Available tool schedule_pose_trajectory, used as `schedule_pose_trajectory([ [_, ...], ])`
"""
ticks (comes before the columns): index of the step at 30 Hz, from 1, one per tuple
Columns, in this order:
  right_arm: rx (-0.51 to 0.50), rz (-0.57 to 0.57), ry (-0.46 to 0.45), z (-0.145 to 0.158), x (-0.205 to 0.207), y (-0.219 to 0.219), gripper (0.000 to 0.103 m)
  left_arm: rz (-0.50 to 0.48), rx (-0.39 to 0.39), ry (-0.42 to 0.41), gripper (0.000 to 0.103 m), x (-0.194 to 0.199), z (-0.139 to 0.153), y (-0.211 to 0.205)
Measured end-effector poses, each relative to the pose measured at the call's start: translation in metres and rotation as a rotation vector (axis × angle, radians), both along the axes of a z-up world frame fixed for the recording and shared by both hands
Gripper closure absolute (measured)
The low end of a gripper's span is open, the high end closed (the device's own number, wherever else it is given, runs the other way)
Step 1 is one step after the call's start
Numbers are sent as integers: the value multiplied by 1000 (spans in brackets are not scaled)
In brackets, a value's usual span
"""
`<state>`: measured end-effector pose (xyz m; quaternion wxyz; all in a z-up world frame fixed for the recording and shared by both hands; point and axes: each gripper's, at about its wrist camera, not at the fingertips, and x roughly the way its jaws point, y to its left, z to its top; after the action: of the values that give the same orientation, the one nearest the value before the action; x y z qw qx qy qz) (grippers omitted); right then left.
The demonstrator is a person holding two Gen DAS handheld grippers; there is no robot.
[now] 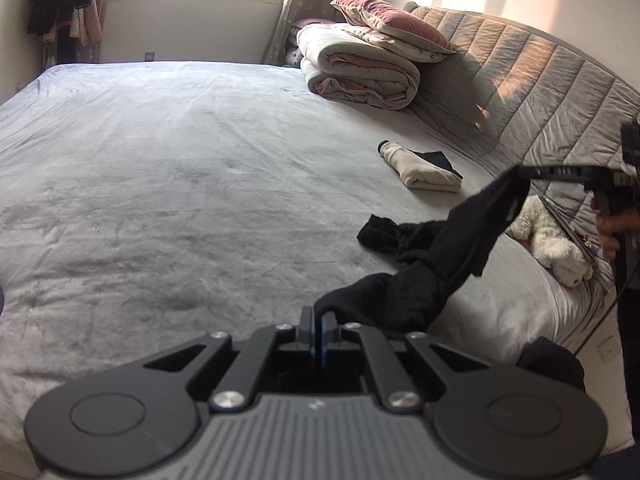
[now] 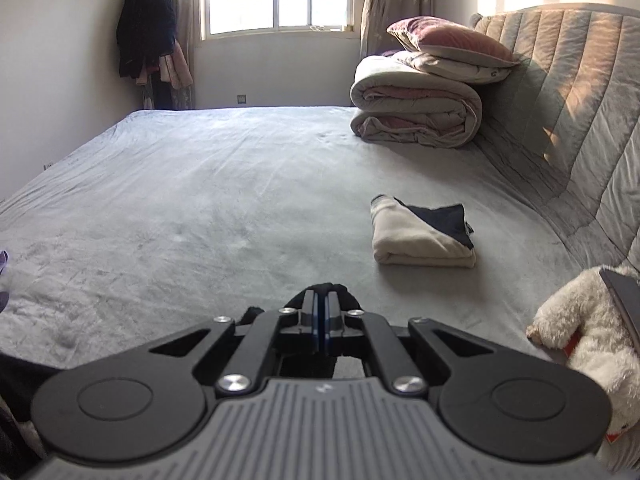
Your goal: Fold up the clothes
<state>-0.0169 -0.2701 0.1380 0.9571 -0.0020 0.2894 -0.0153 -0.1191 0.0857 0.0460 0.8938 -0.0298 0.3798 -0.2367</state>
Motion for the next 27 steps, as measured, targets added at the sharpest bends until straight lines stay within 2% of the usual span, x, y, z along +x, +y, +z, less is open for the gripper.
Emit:
schedule_pose_trajectory([
  [4,-27,53,-37,18,14,18,100,-45,4,51,100,-4,-12,-5],
  [9,-32,120,-47,26,28,41,100,-83,34,116,98,0,-30,-11],
  [12,-27,162,-43,27,37,56,100,-78,28,134,88,7,-35,-11],
  [14,-27,190,-41,29,41,66,100,-66,20,132,69,13,-36,-12],
  [15,-27,204,-40,29,44,71,100,-62,13,128,66,16,-35,-14],
  [27,-17,330,-11,35,80,121,100,-103,-75,95,44,65,-28,-69],
])
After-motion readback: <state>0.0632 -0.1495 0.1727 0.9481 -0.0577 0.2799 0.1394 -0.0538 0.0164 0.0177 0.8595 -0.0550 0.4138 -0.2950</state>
